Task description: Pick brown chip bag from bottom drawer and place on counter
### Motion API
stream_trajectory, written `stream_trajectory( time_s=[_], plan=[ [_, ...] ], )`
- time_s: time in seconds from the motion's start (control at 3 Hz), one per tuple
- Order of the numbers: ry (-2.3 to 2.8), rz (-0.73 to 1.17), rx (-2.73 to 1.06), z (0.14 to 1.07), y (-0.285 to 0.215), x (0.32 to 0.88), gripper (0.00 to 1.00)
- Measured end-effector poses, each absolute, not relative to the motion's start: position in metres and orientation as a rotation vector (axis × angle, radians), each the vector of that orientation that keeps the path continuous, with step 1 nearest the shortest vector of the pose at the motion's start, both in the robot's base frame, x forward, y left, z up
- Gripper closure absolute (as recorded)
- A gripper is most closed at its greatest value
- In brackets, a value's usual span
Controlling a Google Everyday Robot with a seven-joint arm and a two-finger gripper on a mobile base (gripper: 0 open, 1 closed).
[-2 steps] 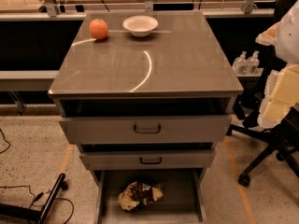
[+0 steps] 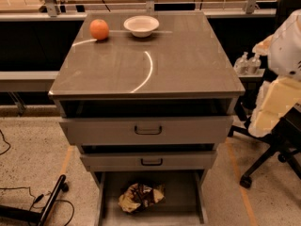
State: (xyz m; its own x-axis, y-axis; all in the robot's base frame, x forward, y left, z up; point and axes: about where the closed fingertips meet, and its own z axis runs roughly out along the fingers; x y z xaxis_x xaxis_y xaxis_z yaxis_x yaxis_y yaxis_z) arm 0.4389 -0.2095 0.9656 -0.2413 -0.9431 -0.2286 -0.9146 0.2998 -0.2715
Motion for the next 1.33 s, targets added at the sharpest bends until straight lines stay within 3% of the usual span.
stream_trajectory(
  time_s=[1.0,1.33],
  plan=[
    [2.213,-0.068,-1.569,0.802,-0.184,0.395,0.0],
    [2.192,-0.097,-1.539,0.788,-0.184,0.4,0.0]
  ],
)
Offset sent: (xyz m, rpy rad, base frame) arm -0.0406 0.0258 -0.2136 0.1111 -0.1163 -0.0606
